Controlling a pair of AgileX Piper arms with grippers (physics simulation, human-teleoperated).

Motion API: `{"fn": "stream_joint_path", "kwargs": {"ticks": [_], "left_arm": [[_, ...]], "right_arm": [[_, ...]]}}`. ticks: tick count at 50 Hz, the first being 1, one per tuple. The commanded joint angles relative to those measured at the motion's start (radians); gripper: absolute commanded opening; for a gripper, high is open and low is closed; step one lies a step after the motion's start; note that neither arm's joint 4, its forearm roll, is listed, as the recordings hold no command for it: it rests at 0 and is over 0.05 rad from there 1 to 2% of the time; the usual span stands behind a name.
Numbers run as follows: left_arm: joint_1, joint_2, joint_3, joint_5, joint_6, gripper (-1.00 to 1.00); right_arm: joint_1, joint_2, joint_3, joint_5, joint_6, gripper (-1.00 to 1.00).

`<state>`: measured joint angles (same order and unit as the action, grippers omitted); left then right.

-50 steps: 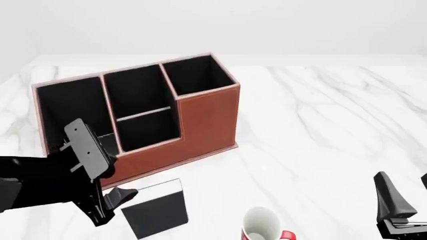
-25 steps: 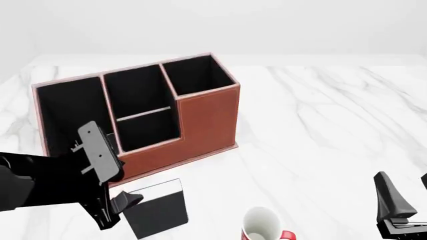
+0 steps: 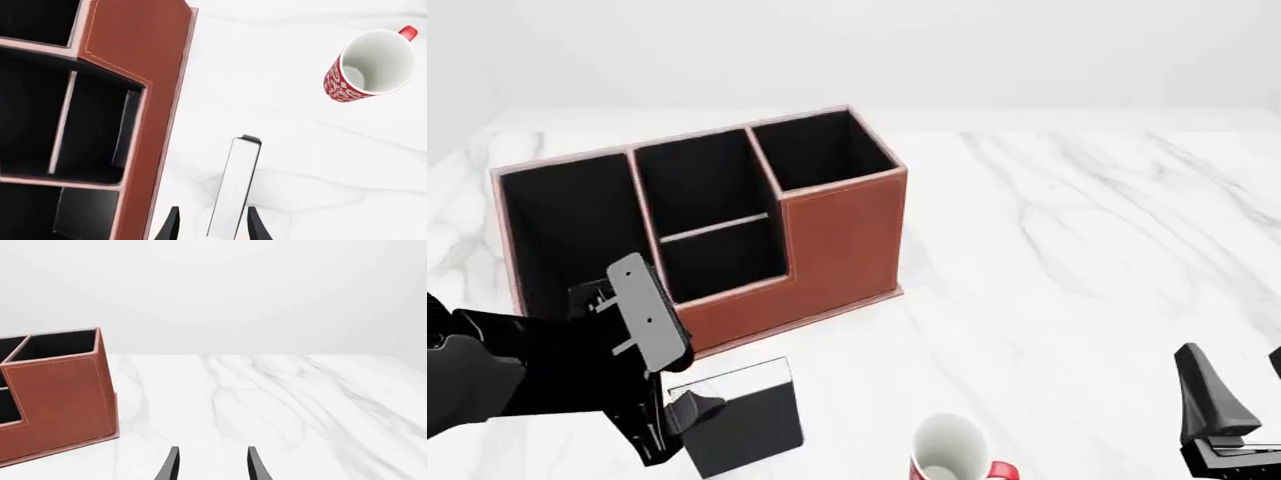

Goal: Pick up the book and place it in the front compartment of the caddy.

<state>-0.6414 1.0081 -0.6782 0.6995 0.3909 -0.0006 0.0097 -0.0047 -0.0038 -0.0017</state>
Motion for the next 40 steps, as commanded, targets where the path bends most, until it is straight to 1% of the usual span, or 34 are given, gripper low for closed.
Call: {"fn": "stream_joint_path", "kwargs": {"ticks": [1,13,15,19,40], "left_arm": [[-0.012,0.016,0.010,-0.018,-0.010,1.00],[-0.017,0.033,0.024,-0.036,-0.015,1.00],[-0.033,0.036,0.024,-0.038,-0.027,1.00],[-0.037,0.051,0.032,-0.055,-0.032,1.00],[-0.049,0.101,0.050,-0.106,-0.037,1.00]], "right_arm": [[0.000,-0.003,0.000,0.003,0.001,1.00],[0.000,-0.003,0.000,0.003,0.000,1.00],[0.000,-0.003,0.000,0.003,0.000,1.00],[0.000,-0.003,0.000,0.003,0.001,1.00],[0.000,-0.003,0.000,0.003,0.000,1.00]]}}
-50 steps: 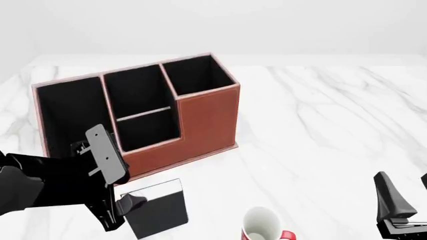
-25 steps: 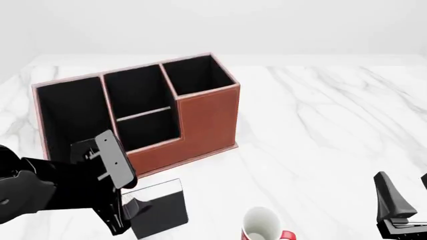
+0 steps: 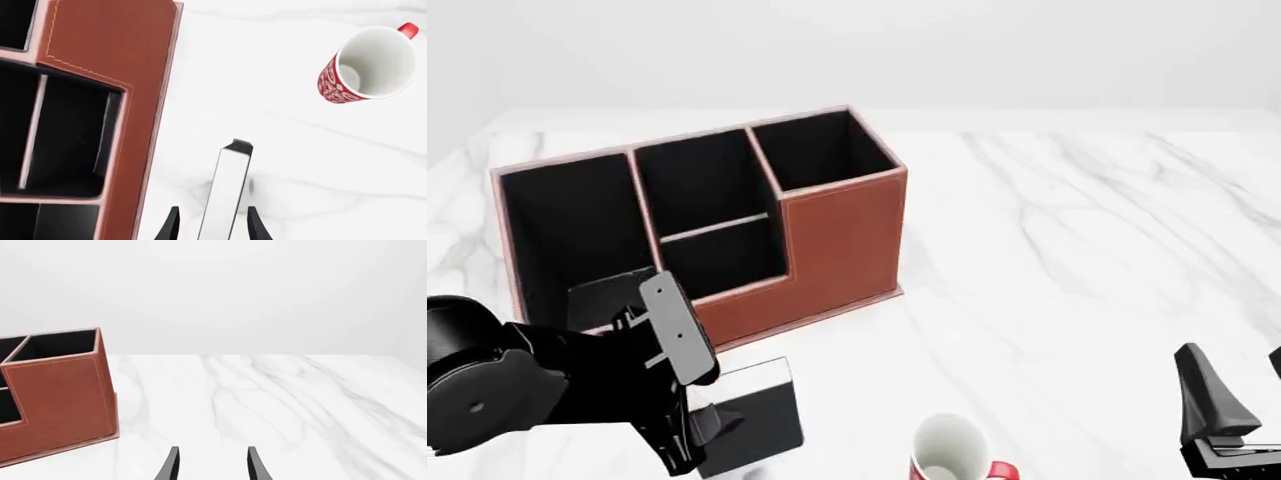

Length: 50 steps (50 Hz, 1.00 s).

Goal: Pick up the book and place it in the front compartment of the caddy.

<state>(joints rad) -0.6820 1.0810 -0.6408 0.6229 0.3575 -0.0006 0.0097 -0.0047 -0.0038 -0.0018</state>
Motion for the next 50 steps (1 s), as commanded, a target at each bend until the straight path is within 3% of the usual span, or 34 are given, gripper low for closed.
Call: {"fn": "stream_joint_path", "kwargs": {"ticks": [1,26,27,34,42,50], "left_arm": [[-0.008,0.028,0.012,-0.030,-0.004,1.00],[-0.026,0.084,0.038,-0.089,-0.017,1.00],[-0.011,0.081,0.036,-0.086,0.001,-1.00],[-0.010,0.072,0.018,-0.066,0.017,-1.00],[0.035,0.036,-0.021,-0.007,0.105,-1.00],[0.040,0.005,-0.068,0.061,0.144,-1.00]], "right_arm": [[0.000,-0.003,0.000,0.003,0.000,1.00],[0.000,-0.003,0.000,0.003,0.000,1.00],[0.000,-0.003,0.000,0.003,0.000,1.00],[0.000,-0.003,0.000,0.003,0.001,1.00],[0.000,-0.003,0.000,0.003,0.000,1.00],[0.000,-0.003,0.000,0.003,0.001,1.00]]}}
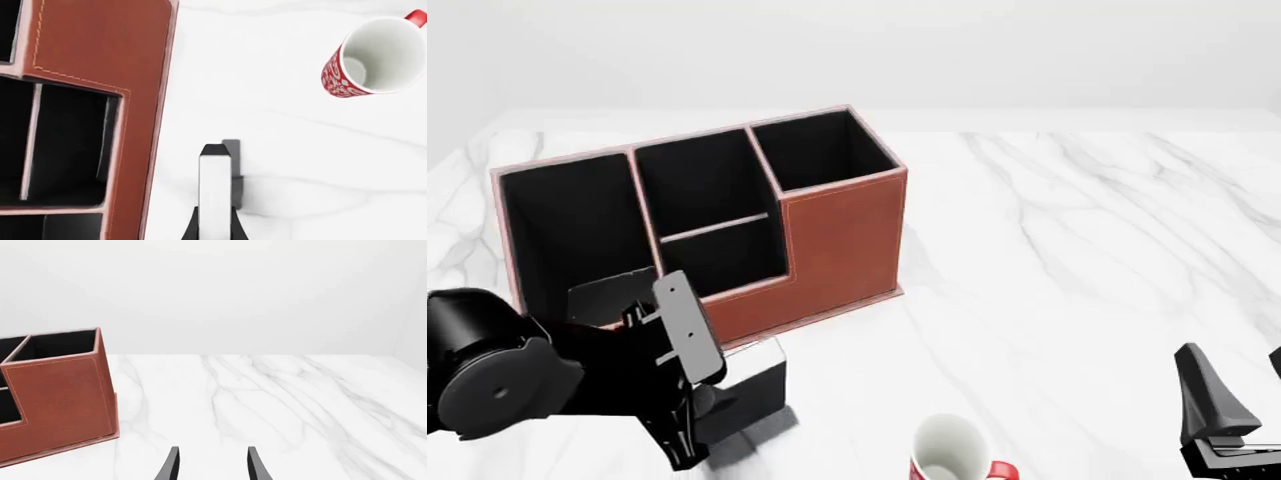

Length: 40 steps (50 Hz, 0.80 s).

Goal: Pick up the book and place it in the front compartment of the caddy.

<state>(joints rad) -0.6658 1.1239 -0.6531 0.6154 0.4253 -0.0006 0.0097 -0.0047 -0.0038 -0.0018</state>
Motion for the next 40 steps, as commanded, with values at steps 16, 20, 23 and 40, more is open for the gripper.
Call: {"fn": "stream_joint_path", "kwargs": {"ticks": [16,20,23,40], "left_arm": [[0.066,-0.094,-0.158,0.184,0.187,-1.00],[0.079,-0.107,-0.191,0.213,0.235,-1.00],[0.086,-0.104,-0.209,0.227,0.252,-1.00],[0.129,-0.069,-0.383,0.332,0.346,-1.00]], "right_arm": [[0.000,-0.003,0.000,0.003,0.000,1.00],[0.000,-0.003,0.000,0.003,0.001,1.00],[0.000,-0.003,0.000,0.003,0.000,1.00],[0.000,-0.003,0.000,0.003,0.001,1.00]]}}
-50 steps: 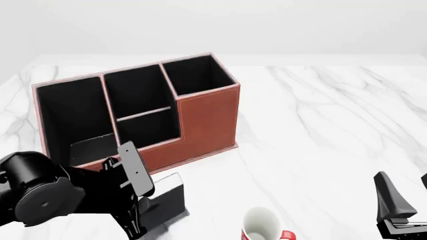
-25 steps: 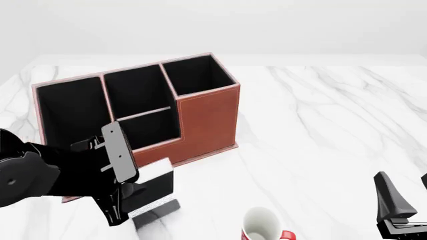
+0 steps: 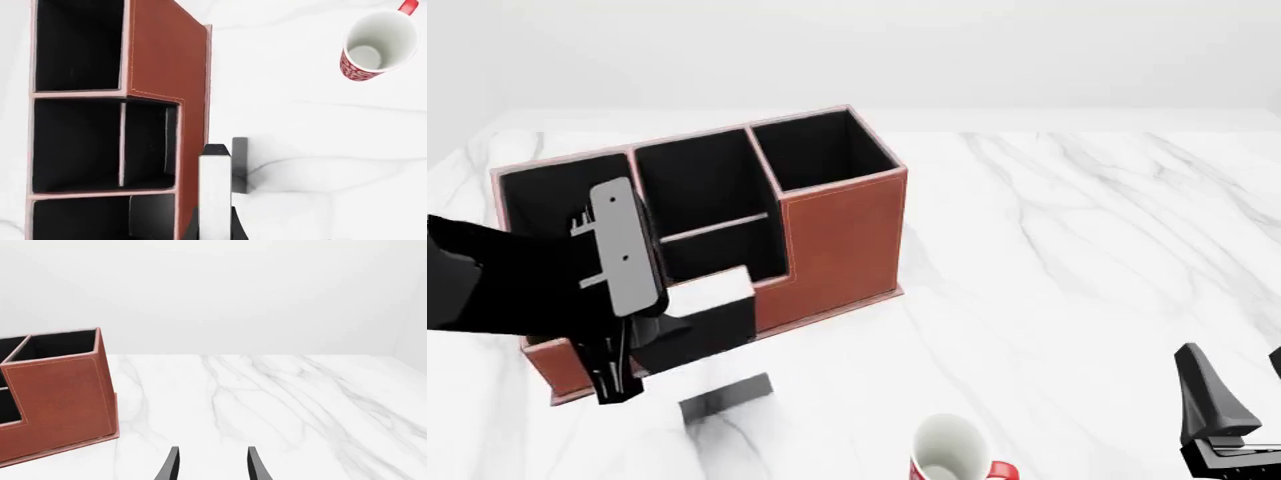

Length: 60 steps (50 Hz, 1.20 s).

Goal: Pick up the book and place it in the front compartment of the caddy.

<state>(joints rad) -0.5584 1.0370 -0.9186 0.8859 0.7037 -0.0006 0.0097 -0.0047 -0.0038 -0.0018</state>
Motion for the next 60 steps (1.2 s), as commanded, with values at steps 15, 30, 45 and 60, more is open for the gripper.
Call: {"fn": "stream_joint_path", "kwargs": {"ticks": [15,30,45,60], "left_arm": [[0.055,0.077,-0.277,0.123,0.113,-1.00],[0.094,0.144,-0.380,0.152,0.146,-1.00],[0.113,0.190,-0.445,0.125,0.170,-1.00],[0.155,0.226,-0.443,0.061,0.198,-1.00]], "right_arm": [[0.000,-0.003,0.000,0.003,0.001,1.00],[0.000,-0.003,0.000,0.003,0.001,1.00],[0.000,-0.003,0.000,0.003,0.001,1.00],[0.000,-0.003,0.000,0.003,0.001,1.00]]}}
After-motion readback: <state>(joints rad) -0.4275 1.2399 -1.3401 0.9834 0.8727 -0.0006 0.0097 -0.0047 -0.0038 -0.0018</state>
